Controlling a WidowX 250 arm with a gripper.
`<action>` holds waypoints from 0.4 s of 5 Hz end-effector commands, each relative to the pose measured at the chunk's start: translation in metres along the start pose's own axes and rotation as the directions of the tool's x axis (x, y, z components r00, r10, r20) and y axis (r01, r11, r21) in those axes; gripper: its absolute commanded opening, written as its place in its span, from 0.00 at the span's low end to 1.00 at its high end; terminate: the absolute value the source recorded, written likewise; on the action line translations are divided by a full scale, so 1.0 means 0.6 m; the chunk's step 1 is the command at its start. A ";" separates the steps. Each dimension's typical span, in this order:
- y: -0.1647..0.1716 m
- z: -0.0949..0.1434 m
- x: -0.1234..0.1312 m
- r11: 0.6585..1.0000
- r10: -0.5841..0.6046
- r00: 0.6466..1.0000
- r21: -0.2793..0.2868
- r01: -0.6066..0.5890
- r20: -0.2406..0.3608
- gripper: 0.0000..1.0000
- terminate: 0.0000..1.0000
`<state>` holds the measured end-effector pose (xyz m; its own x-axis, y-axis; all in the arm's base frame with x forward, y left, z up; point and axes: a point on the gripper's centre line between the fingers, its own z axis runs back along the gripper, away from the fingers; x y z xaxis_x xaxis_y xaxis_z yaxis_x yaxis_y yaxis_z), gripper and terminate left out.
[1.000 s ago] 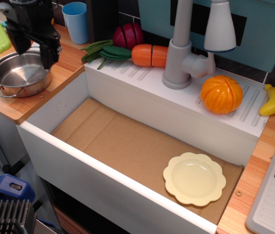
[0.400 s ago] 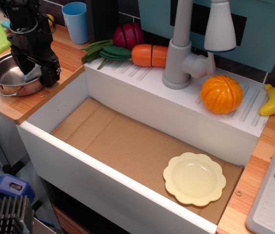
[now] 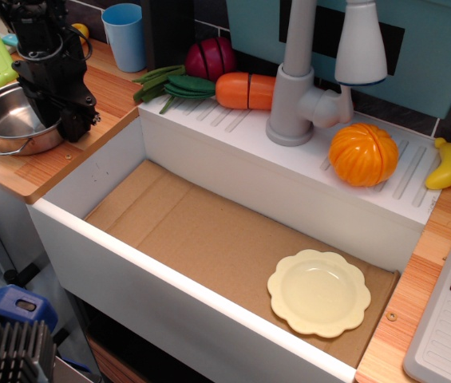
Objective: Put pot or pan in sink
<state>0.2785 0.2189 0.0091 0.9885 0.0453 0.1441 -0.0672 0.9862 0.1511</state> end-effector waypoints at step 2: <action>-0.042 0.067 0.026 0.998 0.057 0.998 0.025 -0.058 0.034 0.00 0.00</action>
<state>0.2861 0.1665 0.0261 0.9791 0.1665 0.1170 -0.1810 0.9753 0.1267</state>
